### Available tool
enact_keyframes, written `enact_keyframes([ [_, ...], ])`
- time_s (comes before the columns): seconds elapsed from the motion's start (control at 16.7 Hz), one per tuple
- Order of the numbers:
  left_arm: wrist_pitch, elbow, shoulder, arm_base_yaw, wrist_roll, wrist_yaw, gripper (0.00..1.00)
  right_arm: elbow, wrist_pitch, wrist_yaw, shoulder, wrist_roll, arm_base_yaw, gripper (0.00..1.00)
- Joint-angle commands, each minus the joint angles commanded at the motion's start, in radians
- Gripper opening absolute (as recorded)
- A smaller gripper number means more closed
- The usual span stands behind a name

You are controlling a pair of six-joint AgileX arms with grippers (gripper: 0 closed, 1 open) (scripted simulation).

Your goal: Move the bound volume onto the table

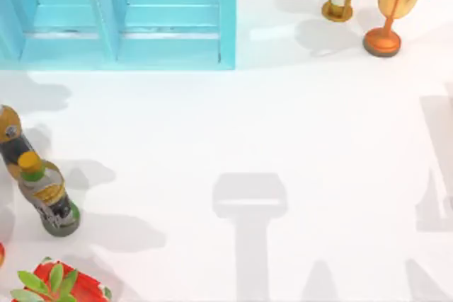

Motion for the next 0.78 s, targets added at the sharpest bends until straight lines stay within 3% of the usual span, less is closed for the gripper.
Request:
enact_keyframes([
  [0.42,-0.331,-0.176,-0.501,0.146,0.065,0.129,0.00,0.000,0.000,0.000,0.000,0.000,0.000,1.00],
  [0.78,-0.431,-0.227,-0.619,0.192,0.086,0.169,0.00,0.000,0.000,0.000,0.000,0.000,0.000,1.00],
])
